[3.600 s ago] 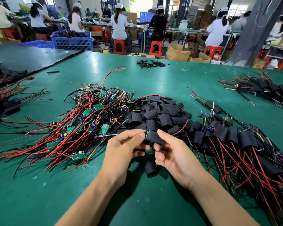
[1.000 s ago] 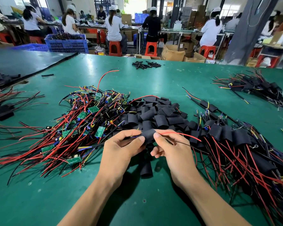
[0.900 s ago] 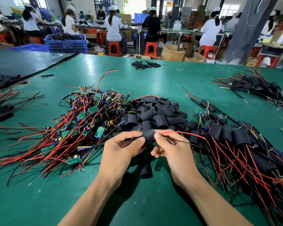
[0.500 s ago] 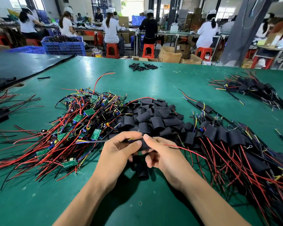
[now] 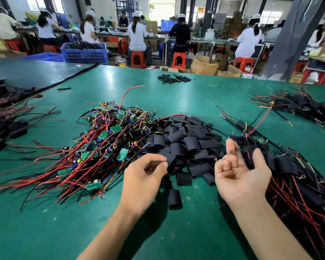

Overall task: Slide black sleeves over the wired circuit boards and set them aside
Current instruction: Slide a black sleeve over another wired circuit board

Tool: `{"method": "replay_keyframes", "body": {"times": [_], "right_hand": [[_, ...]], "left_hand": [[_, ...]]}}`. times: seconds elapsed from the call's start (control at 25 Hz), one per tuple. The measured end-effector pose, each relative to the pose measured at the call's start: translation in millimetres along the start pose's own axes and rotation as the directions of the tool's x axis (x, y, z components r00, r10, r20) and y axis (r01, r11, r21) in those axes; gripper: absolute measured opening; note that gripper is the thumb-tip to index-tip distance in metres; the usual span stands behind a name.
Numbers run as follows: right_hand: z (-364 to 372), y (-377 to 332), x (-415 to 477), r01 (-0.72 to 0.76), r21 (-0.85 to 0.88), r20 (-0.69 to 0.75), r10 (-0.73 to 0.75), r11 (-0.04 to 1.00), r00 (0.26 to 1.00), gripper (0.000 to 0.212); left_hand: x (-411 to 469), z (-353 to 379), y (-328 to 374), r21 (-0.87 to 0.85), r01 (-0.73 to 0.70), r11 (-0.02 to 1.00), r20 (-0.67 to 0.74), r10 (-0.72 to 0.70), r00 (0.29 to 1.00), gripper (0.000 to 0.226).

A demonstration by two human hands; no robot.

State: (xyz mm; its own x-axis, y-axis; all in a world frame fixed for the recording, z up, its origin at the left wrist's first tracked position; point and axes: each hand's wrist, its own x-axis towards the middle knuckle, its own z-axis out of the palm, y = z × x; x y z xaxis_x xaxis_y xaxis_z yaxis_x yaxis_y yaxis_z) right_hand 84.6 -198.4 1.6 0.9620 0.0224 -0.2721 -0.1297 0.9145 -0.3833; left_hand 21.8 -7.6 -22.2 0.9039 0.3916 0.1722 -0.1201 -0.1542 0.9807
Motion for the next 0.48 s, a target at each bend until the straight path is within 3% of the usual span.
{"method": "replay_keyframes", "body": {"times": [0.12,0.24,0.36,0.48], "right_hand": [[-3,9,1,0.083,-0.254,0.046,-0.074,0.963,0.996,0.053],[-7,22,3,0.182,-0.494,0.082,-0.163,0.85,0.983,0.041],[-6,31,2,0.246,-0.647,0.137,-0.206,0.721,0.969,0.021],[-4,33,3,0.275,-0.73,0.205,-0.184,0.626,0.961,0.039]], "left_hand": [[-3,-1,-1,0.225,-0.072,0.972,-0.053,0.086,0.995,0.016],[-3,-7,-3,0.443,-0.099,0.891,-0.179,0.196,0.964,0.014],[2,-21,-3,0.604,0.027,0.796,-0.265,0.169,0.949,0.024],[7,-33,-2,0.705,0.138,0.696,-0.268,0.08,0.96,0.035]]}}
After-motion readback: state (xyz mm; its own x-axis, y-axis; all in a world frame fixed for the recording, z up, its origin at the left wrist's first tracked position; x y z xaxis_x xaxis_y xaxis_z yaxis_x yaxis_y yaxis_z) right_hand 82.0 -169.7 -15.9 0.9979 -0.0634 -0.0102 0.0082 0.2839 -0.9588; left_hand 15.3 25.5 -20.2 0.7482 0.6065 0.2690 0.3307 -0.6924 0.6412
